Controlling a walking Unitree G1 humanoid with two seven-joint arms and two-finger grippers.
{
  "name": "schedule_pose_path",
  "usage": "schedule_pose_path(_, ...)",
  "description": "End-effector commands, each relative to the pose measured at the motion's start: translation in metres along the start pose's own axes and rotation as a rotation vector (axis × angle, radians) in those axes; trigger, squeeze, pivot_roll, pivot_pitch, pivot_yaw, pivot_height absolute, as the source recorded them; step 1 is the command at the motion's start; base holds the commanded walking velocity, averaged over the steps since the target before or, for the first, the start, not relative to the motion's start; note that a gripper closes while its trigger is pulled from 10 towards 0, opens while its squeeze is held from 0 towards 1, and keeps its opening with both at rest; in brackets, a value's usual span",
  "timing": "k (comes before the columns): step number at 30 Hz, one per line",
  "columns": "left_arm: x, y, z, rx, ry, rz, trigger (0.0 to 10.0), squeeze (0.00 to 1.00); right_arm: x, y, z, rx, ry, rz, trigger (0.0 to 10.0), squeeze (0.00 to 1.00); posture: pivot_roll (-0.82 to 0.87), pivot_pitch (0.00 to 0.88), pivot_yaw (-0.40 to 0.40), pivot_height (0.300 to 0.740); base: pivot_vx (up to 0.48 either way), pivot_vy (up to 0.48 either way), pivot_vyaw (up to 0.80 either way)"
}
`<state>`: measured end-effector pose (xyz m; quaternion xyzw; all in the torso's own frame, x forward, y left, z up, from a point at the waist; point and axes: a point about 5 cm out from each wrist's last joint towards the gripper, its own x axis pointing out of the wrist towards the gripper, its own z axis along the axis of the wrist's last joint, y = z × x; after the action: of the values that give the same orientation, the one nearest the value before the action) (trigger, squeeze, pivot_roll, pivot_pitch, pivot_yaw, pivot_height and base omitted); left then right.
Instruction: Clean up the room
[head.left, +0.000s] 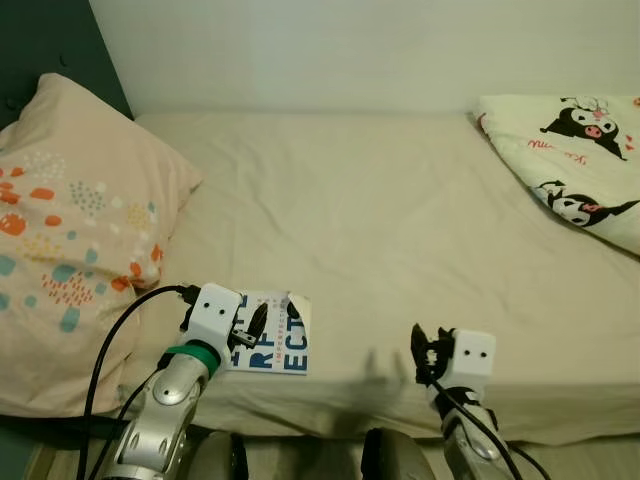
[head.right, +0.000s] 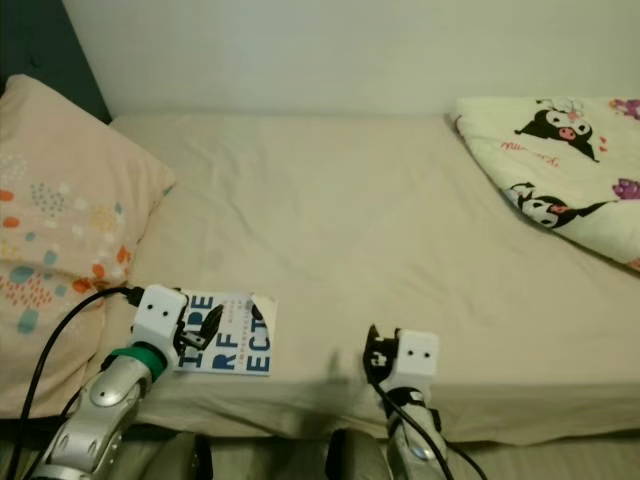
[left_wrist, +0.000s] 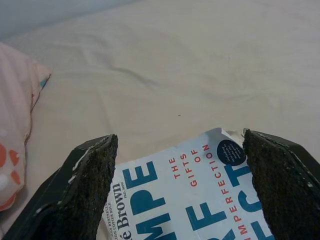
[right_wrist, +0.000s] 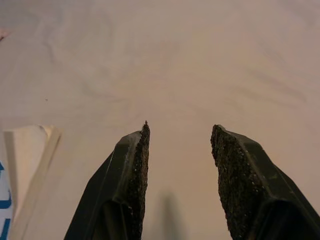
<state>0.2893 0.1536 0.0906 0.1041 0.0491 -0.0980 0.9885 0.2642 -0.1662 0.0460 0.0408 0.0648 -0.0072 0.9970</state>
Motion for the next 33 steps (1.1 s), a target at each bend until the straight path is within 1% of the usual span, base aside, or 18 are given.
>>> schedule_pose_path(1,-0.007,0.007,-0.005,-0.006,0.009,0.036,10.0,0.0,-0.001,-0.003,-0.004,0.0,0.026,-0.015,10.0,0.0,0.09,0.0,0.009,0.681,0.0,0.0,0.0)
schedule_pose_path(3,-0.008,0.008,-0.006,-0.009,0.014,0.045,10.0,0.0,0.0,-0.003,-0.004,0.003,0.03,-0.021,10.0,0.0,0.1,0.0,0.007,0.686,0.0,0.0,0.0)
schedule_pose_path(4,-0.009,0.011,-0.007,-0.013,0.017,0.053,10.0,0.0,0.001,-0.001,-0.003,-0.001,0.033,-0.02,10.0,0.0,0.1,0.0,0.008,0.701,0.0,0.0,0.0)
schedule_pose_path(7,-0.009,0.011,-0.007,-0.015,0.017,0.054,10.0,0.0,0.001,0.0,-0.002,0.003,0.035,-0.017,10.0,0.0,0.1,0.0,0.009,0.711,0.0,0.0,0.0)
schedule_pose_path(11,-0.008,0.013,-0.007,-0.015,0.017,0.052,10.0,0.0,0.001,0.003,-0.002,0.043,0.048,-0.021,10.0,0.0,0.1,0.0,0.008,0.736,0.0,0.0,0.0)
schedule_pose_path(13,-0.008,0.013,-0.006,-0.016,0.015,0.053,10.0,0.0,0.002,0.004,-0.002,0.048,0.051,-0.021,10.0,0.0,0.11,0.0,0.0,0.74,0.0,0.0,0.0)
schedule_pose_path(16,-0.009,0.016,-0.006,-0.018,0.016,0.063,10.0,0.0,0.002,0.006,-0.002,0.051,0.056,-0.016,10.0,0.0,0.11,0.0,0.001,0.74,0.0,0.0,0.0)
schedule_pose_path(17,-0.011,0.019,-0.009,-0.022,0.032,0.072,10.0,0.0,0.002,0.008,-0.005,0.054,0.076,-0.014,10.0,0.0,0.11,0.0,0.018,0.74,0.0,0.0,0.0)
schedule_pose_path(18,-0.011,0.019,-0.009,-0.022,0.032,0.072,10.0,0.0,0.002,0.008,-0.005,0.054,0.076,-0.014,10.0,0.0,0.11,0.0,0.018,0.74,0.0,0.0,0.0)
schedule_pose_path(21,-0.011,0.02,-0.012,-0.026,0.05,0.072,10.0,0.0,0.0,0.006,-0.009,0.054,0.1,-0.034,10.0,0.0,0.11,0.0,0.017,0.74,0.0,0.0,0.0)
schedule_pose_path(25,-0.01,0.019,-0.011,-0.031,0.048,0.074,10.0,0.0,-0.001,0.003,-0.011,0.044,0.119,-0.052,10.0,0.0,0.1,0.0,0.019,0.74,0.0,0.0,0.0)
schedule_pose_path(28,-0.008,0.017,-0.011,-0.032,0.049,0.067,10.0,0.0,-0.001,-0.001,-0.012,0.027,0.13,-0.061,10.0,0.0,0.09,0.0,0.021,0.74,0.0,0.0,0.0)
schedule_pose_path(31,-0.006,0.012,-0.011,-0.042,0.052,0.057,10.0,0.0,0.0,-0.006,-0.013,-0.02,0.157,-0.061,10.0,0.0,0.07,0.0,0.022,0.74,0.0,0.0,0.0)
schedule_pose_path(33,-0.005,0.01,-0.011,-0.048,0.052,0.056,10.0,0.0,0.0,-0.007,-0.013,-0.031,0.163,-0.058,10.0,0.0,0.07,0.0,0.022,0.74,0.0,0.0,0.0)
